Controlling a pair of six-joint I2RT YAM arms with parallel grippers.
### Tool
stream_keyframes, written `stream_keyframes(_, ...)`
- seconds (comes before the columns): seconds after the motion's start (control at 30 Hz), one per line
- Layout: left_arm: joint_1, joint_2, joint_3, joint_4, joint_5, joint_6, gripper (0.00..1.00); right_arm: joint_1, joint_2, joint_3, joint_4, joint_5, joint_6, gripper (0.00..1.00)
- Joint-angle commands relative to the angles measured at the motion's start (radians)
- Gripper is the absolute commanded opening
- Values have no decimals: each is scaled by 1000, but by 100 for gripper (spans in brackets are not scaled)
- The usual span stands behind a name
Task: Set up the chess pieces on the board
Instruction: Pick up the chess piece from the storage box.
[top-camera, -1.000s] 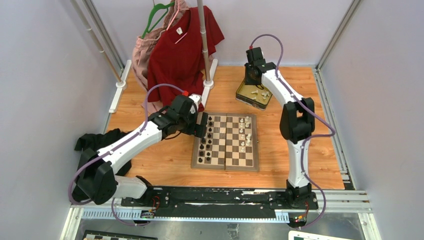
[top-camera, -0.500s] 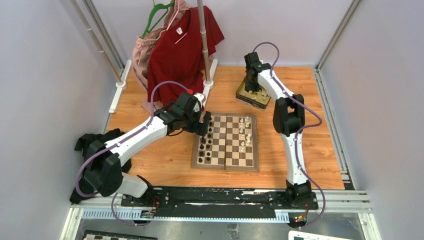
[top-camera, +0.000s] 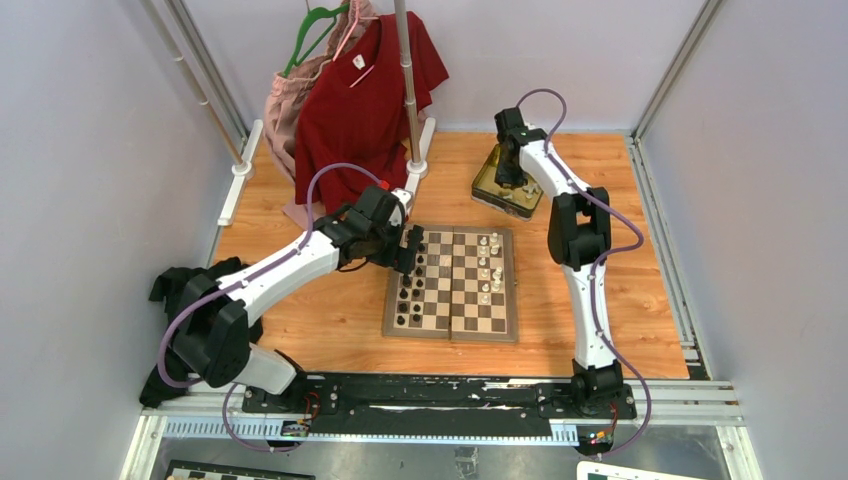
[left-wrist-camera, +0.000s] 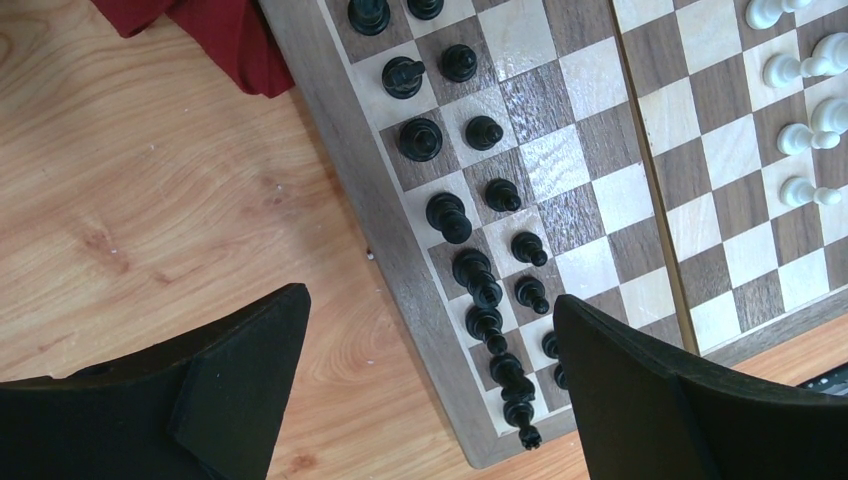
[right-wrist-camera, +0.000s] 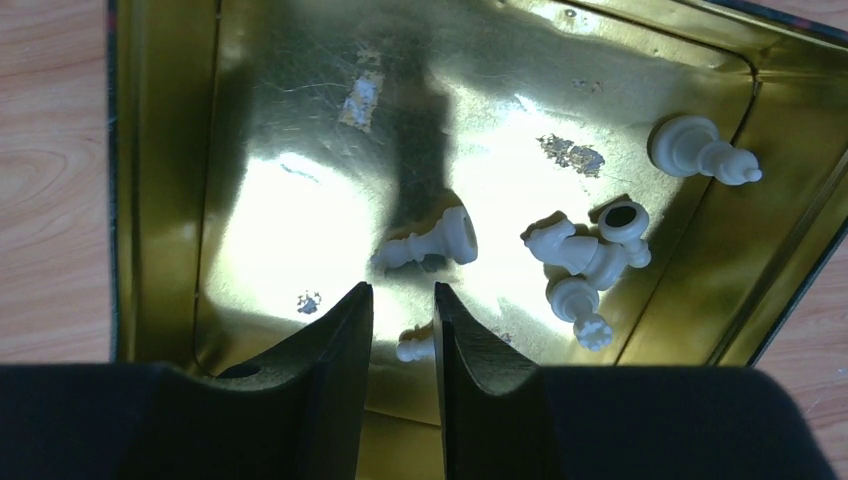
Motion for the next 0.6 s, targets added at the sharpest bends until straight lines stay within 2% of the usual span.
stream_keyframes(0.0,1,16,35,6,2,18,98,-28,42,20,-27,21,43,33)
stream_keyframes(0.57,5,50,53,5,2,27,98,-71,79,83,-29,54,27,36)
